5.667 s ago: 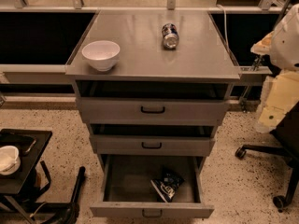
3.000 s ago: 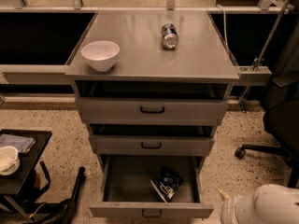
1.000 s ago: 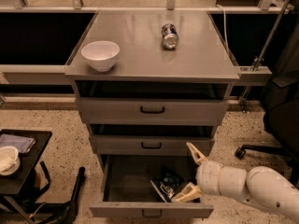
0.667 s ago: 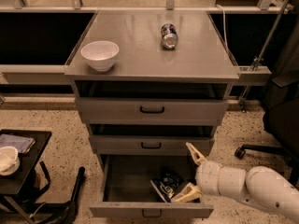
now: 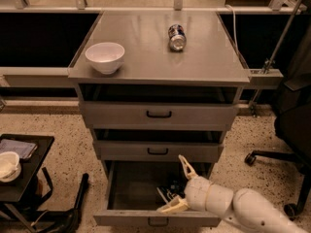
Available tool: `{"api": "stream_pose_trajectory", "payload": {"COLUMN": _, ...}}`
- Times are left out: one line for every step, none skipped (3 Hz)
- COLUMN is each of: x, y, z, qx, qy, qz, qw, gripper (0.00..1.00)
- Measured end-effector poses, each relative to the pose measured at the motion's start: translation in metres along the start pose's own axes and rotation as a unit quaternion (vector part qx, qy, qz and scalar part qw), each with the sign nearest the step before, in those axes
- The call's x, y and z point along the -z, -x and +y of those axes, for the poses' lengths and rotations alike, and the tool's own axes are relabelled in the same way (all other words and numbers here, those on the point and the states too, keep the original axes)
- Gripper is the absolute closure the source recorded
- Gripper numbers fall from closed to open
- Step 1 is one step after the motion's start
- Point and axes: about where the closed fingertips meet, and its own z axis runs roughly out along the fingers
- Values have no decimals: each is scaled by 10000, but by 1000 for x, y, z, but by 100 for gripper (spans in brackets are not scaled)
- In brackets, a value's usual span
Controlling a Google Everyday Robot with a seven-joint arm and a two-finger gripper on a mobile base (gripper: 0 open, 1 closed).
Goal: Pick blue chip bag from bottom drawer and place on counter
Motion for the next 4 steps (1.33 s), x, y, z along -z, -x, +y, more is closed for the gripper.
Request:
{"api": "stream_pose_trajectory", "payload": {"x": -40, "y": -15, "z": 19, "qx": -458, "qy": -252, "qz": -530, "qw": 9972, "gripper": 0}}
{"api": "stream_pose_trajectory", "payload": {"x": -54, "y": -28, "z": 38, "qx": -804, "qy": -197, "qz": -708, "qw": 9940, "gripper": 0}}
{"api": "stream_pose_trajectory", "payload": {"x": -54, "y": -28, "z": 37, "qx": -806, "qy": -200, "qz": -708, "qw": 9940, "gripper": 0}}
{"api": "stream_pose_trajectory", "payload": {"x": -48, "y": -53, "z": 24, "qx": -967, "qy": -462, "qz": -703, "qw": 9918, "gripper": 0}}
